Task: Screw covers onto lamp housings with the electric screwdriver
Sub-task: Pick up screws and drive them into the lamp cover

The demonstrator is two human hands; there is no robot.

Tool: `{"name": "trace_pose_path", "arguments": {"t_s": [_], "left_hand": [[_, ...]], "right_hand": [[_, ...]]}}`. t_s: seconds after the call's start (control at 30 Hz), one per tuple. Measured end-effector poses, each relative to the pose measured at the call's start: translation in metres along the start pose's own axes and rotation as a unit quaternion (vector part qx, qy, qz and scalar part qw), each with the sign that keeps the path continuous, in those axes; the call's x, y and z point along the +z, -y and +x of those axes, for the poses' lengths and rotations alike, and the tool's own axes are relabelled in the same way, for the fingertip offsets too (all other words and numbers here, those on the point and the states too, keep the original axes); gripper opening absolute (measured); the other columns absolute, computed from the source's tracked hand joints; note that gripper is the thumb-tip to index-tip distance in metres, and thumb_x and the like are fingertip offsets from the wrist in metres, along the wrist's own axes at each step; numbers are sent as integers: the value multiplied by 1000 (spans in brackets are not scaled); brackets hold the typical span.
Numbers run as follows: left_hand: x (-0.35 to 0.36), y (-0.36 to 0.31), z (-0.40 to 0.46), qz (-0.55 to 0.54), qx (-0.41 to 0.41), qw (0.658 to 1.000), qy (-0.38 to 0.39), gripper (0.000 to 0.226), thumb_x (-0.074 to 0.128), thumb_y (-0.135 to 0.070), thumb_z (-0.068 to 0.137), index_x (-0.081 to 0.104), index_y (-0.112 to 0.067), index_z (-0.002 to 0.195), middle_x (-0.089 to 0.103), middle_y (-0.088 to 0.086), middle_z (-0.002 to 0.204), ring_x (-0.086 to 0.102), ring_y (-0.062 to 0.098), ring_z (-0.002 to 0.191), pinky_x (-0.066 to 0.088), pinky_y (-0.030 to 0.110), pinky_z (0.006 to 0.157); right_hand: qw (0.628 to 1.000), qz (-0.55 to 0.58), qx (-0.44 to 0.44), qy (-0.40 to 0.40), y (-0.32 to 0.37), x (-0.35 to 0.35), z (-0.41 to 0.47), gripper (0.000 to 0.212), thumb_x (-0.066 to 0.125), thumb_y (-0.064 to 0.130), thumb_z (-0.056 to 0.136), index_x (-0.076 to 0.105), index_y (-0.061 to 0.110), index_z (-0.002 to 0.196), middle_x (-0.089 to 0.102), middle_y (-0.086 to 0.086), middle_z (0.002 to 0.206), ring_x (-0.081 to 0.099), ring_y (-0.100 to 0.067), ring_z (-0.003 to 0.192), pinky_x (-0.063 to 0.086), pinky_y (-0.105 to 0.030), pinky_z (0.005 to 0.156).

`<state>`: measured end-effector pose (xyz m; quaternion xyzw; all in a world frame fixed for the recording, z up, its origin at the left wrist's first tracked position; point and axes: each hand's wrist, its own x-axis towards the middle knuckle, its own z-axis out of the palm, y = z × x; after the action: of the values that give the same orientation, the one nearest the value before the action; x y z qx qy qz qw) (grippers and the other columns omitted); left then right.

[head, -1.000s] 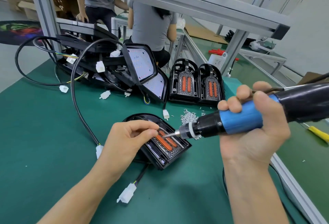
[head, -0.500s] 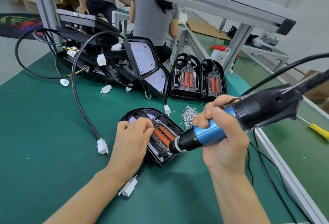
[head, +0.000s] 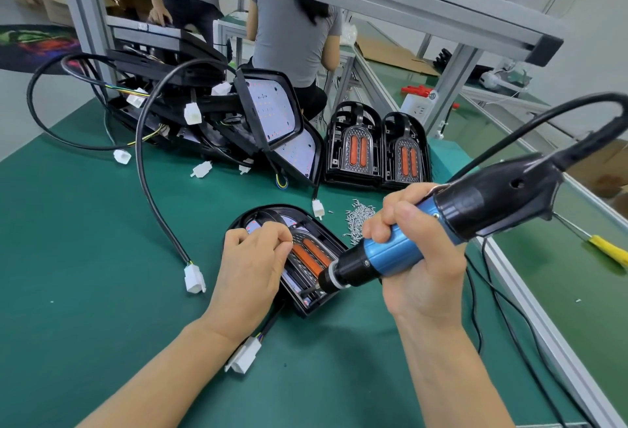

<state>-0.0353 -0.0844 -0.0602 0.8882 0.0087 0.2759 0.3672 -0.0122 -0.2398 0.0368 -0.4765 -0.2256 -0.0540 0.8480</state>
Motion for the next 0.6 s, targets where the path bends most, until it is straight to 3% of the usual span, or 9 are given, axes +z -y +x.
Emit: {"name": "trace_pose_path", "arguments": {"t_s": [0.1, 0.23, 0.33, 0.43, 0.5, 0.6], "left_hand": [[-1, 1, 0, 0, -13, 1000, 4, 16, 38, -22, 95, 50, -19, 86, 54, -9, 63, 29, 17, 76, 24, 23, 76], [-4, 4, -2, 1, -19, 1000, 18, 20, 33, -29, 98, 48, -23, 87, 54, -11, 64, 36, 24, 76, 24, 24, 77], [-7, 6, -2, 7, -18, 999, 26, 22, 31, -32, 99, 47, -25, 86, 54, -12, 63, 37, 26, 76, 25, 25, 77], [-9, 6, 0, 12, -24, 999, 33, 20, 34, -29, 100, 46, -27, 85, 56, -10, 63, 37, 24, 78, 25, 26, 78], [-9, 4, 2, 6, -33, 999, 26, 17, 40, -23, 99, 47, -28, 84, 57, -9, 64, 37, 21, 81, 24, 24, 78], [-12, -2, 6, 7, -22, 1000, -7, 15, 51, -11, 94, 53, -22, 84, 57, -11, 69, 41, 9, 87, 25, 25, 79]], "right_hand": [[999, 16, 18, -32, -1, -1, 0, 22, 62, 0, 69, 60, 19, 79, 46, -5, 73, 49, -14, 47, 44, -27, 54], [998, 5, -12, -69, 6, -5, 0, 20, 57, 3, 75, 56, 16, 90, 46, -5, 72, 49, -14, 48, 44, -26, 54], [993, 1, -62, -102, 20, -15, 4, 44, 59, 7, 77, 52, 19, 119, 58, -5, 83, 50, -13, 49, 46, -26, 57], [984, -28, -94, -146, 38, -34, 10, 67, 54, 8, 84, 35, 27, 144, 62, -7, 103, 51, -12, 50, 46, -25, 59], [979, -37, -90, -179, 48, -49, 13, 65, 57, 7, 84, 38, 33, 141, 64, -6, 103, 50, -13, 51, 46, -24, 59], [967, -73, -37, -240, 57, -75, 19, 34, 68, 6, 81, 55, 24, 107, 64, 0, 88, 51, -14, 48, 46, -24, 53]]}}
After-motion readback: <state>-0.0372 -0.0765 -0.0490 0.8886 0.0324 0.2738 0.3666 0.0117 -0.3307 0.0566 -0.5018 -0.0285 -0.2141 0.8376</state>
